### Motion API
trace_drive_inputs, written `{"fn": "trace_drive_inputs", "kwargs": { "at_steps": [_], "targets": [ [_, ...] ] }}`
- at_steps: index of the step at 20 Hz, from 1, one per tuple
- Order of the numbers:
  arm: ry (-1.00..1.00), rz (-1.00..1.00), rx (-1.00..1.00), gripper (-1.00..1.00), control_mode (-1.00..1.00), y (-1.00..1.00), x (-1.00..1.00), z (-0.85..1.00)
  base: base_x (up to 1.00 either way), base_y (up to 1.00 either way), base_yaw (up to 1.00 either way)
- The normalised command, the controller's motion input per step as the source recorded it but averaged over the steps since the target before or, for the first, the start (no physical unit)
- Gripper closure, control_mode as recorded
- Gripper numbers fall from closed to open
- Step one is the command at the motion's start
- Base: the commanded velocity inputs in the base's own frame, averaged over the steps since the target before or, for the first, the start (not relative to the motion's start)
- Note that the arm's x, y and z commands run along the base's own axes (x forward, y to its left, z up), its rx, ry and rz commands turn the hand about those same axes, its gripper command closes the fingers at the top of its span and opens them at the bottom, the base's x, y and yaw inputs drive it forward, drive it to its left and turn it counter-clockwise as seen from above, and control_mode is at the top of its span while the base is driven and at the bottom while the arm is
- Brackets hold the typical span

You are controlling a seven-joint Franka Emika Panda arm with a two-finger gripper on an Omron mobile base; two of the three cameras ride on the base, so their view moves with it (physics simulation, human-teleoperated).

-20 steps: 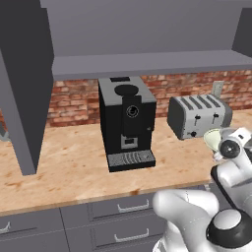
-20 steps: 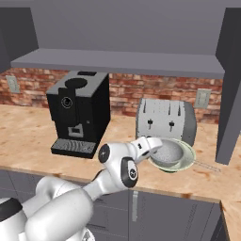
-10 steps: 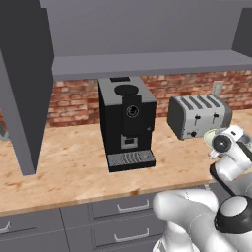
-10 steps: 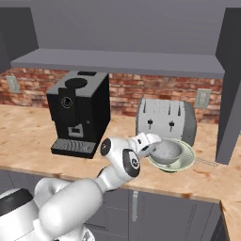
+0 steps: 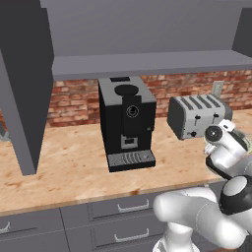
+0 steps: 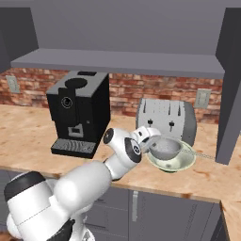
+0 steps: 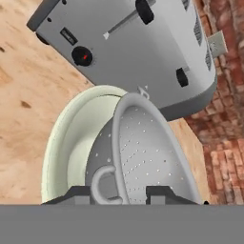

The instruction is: Open the cabinet and setup a tea strainer by placing it in the bowl upright.

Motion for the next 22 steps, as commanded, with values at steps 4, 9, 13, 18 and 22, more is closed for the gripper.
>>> {"fn": "trace_drive_inputs", "kwargs": {
  "at_steps": [4,9,13,18,22],
  "targets": [
    [0.09,0.00,0.00,1.00,-1.00,-0.16,0.20,-0.18,0.00,0.00,0.00],
    [0.00,0.00,0.00,1.00,-1.00,-0.34,0.06,-0.17,0.00,0.00,0.00],
    [0.00,0.00,0.02,1.00,-1.00,-0.34,0.06,-0.09,0.00,0.00,0.00],
    [0.00,0.00,0.02,1.00,-1.00,-0.19,0.10,-0.12,0.00,0.00,0.00],
    [0.00,0.00,0.04,1.00,-1.00,0.00,0.05,-0.09,0.00,0.00,0.00]
  ]
}}
